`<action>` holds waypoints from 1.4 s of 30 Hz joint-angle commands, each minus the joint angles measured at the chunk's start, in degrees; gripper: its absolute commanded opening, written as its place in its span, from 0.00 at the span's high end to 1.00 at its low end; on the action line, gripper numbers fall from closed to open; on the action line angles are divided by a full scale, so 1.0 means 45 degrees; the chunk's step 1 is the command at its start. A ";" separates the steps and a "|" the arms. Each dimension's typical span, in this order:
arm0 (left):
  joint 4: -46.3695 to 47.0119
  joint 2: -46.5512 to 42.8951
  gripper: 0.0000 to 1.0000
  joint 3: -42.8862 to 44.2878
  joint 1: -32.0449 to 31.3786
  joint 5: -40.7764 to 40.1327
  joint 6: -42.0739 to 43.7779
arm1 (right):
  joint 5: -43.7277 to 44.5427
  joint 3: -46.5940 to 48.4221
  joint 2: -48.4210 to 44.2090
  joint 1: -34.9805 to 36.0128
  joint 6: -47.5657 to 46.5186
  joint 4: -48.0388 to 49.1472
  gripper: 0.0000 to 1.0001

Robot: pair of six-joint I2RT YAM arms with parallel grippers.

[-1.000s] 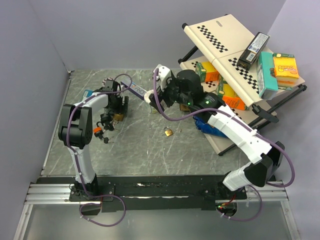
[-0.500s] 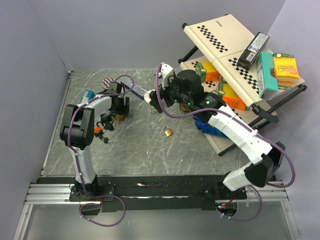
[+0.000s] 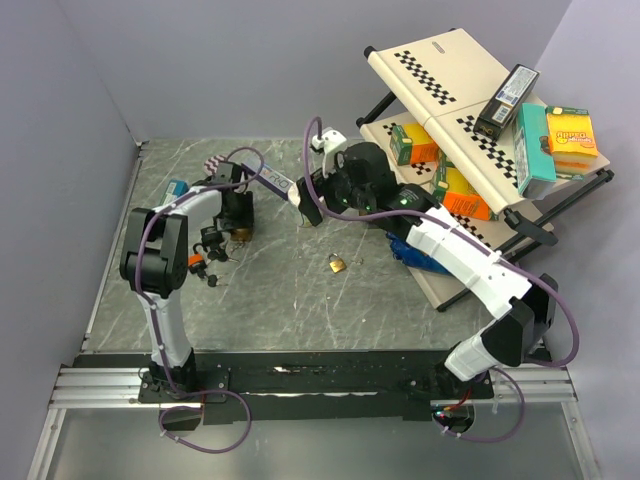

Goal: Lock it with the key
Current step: Pick up the lock from the center of the board, then lock the lock.

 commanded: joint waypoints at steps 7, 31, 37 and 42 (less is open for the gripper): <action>-0.0754 -0.4445 0.99 -0.0508 0.0212 0.2742 -0.2389 | 0.0066 0.0152 0.0195 -0.0047 0.3025 0.1206 0.00; 0.1766 -0.8276 0.99 -0.2248 0.1209 0.6063 -0.7604 | -0.2434 -0.0803 0.3105 0.0031 0.7557 0.6634 0.06; 0.1863 -0.8218 0.99 -0.2345 0.1521 0.6474 -0.8035 | -0.2513 -0.0860 0.3399 0.0363 0.7715 0.7124 0.07; 0.2000 -0.8198 0.99 -0.2540 0.1541 0.6649 -0.8248 | -0.2358 -0.0998 0.3594 0.0597 0.7853 0.7222 0.08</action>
